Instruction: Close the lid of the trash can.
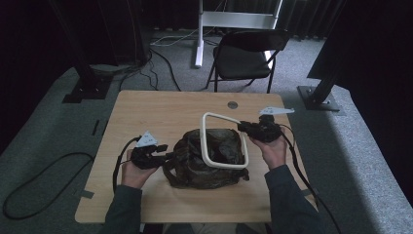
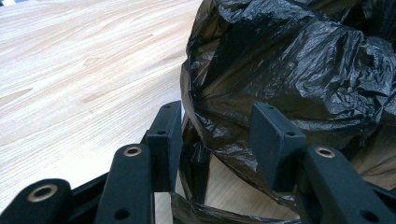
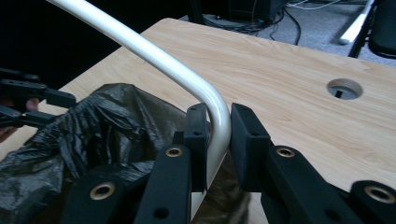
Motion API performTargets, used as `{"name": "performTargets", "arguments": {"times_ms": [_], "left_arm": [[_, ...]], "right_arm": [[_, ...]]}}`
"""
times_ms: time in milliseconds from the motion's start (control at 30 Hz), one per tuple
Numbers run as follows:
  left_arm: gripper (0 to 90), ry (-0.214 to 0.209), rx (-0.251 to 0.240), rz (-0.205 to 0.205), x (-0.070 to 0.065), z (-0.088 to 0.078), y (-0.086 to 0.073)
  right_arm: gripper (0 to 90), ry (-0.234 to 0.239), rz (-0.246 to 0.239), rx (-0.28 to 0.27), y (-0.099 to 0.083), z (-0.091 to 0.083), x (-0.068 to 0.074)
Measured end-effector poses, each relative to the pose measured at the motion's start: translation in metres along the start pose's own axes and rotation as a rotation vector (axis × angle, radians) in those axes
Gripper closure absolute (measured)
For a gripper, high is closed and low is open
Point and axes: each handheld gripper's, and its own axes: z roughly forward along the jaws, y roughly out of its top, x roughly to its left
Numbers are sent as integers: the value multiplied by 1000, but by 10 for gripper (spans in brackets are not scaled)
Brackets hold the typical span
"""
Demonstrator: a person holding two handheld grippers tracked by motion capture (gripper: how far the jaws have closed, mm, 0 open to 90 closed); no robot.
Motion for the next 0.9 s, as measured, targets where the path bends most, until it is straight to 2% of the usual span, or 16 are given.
{"name": "performTargets", "arguments": {"times_ms": [300,900], "left_arm": [[552,-1,-2,1,0,0,0],[552,0,-9,-1,0,-2,1]], "right_arm": [[777,3,-9,24,1,10,10],[777,-70,-12,77,-5,26,15]]}}
